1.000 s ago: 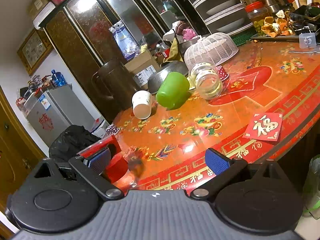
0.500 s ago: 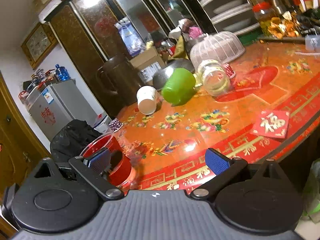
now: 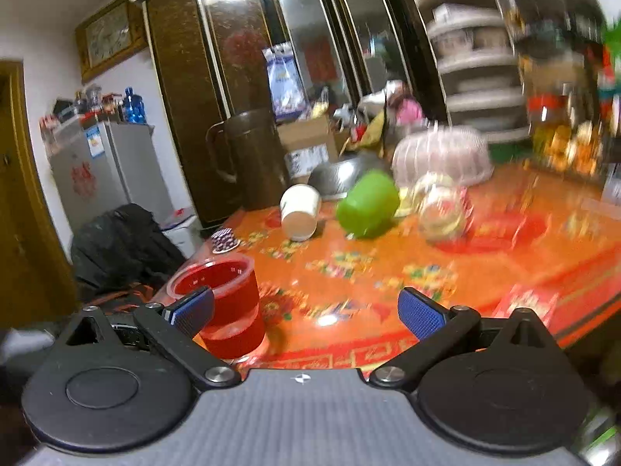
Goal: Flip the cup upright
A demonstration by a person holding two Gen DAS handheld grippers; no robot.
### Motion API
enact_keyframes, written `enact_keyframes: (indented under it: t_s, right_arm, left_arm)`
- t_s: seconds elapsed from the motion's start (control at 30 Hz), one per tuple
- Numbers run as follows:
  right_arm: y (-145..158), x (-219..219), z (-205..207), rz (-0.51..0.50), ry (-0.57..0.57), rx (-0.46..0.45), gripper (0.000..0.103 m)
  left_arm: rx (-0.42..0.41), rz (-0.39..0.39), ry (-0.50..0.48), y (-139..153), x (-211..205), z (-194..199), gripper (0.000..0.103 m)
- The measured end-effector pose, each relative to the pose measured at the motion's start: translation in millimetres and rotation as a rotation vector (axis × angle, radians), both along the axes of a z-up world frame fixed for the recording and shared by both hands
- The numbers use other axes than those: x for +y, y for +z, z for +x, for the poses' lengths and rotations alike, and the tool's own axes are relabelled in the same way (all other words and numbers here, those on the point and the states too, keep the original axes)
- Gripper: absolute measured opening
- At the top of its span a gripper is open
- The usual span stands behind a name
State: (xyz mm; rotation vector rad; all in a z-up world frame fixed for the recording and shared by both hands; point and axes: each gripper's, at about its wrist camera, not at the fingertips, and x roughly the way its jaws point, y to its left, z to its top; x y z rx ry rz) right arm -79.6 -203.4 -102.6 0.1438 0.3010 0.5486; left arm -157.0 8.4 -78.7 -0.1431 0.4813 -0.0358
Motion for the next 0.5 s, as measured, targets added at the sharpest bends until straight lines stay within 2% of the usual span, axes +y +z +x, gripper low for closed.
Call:
enact_keyframes:
  t_s: [0.07, 0.13, 0.2, 0.27, 0.4, 0.5]
  right_arm:
    - [16, 4, -12, -0.051, -0.043, -0.028, 0.102]
    - [33, 5, -21, -0.079, -0.044, -0.040, 0.102]
    - [50, 6, -30, -0.093, -0.003, -0.035, 0.102]
    - [65, 6, -40, -0.095, 0.039, -0.016, 0.102]
    - [71, 12, -53, -0.131, 0.075, -0.011, 0.102]
    - [60, 17, -37, -0.156, 0.074, 0.028, 0.102]
  left_arm:
    - [0.075, -0.055, 0.002, 19, 12, -4, 0.100]
    - [0.063, -0.080, -0.018, 41, 18, -17, 0.100]
    - [0.015, -0.043, -0.010, 61, 16, -34, 0.100]
    - [0.024, -0.002, -0.018, 72, 9, -39, 0.100]
    - [0.031, -0.040, -0.077, 76, -1, -34, 0.100]
    - [0.062, -0.043, -0.063, 69, -7, -19, 0.100]
